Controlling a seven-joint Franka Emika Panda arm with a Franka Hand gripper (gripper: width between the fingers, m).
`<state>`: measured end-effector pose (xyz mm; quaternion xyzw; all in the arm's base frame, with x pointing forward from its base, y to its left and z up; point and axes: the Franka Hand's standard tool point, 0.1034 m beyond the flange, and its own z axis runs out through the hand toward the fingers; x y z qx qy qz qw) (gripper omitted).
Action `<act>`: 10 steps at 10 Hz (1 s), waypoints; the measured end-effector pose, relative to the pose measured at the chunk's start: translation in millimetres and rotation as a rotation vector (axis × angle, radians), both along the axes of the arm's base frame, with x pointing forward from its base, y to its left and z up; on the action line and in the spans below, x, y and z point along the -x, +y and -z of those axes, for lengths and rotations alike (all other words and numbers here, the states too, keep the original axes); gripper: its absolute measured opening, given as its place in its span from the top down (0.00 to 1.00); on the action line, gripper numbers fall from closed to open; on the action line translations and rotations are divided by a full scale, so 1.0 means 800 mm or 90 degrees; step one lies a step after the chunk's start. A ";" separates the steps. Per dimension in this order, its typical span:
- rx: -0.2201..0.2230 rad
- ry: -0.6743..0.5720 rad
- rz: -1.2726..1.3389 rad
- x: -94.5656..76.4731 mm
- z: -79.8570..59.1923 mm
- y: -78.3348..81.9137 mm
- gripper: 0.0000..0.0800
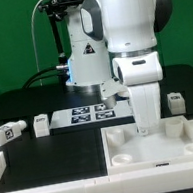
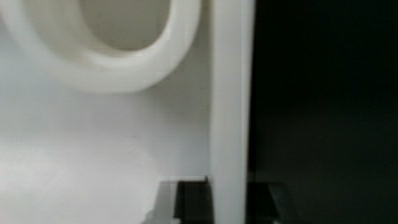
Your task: Assemble one leg
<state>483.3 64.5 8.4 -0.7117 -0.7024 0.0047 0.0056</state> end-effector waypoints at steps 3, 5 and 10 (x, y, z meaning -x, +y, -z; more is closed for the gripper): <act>-0.001 -0.001 0.002 -0.001 0.001 -0.001 0.80; -0.001 0.000 0.002 -0.001 0.002 -0.001 0.58; -0.001 0.001 0.001 0.000 0.002 -0.001 0.20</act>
Offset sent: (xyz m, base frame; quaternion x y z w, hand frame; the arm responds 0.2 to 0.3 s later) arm -0.0009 -0.0003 0.0019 -0.0016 0.0020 0.0047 1.0000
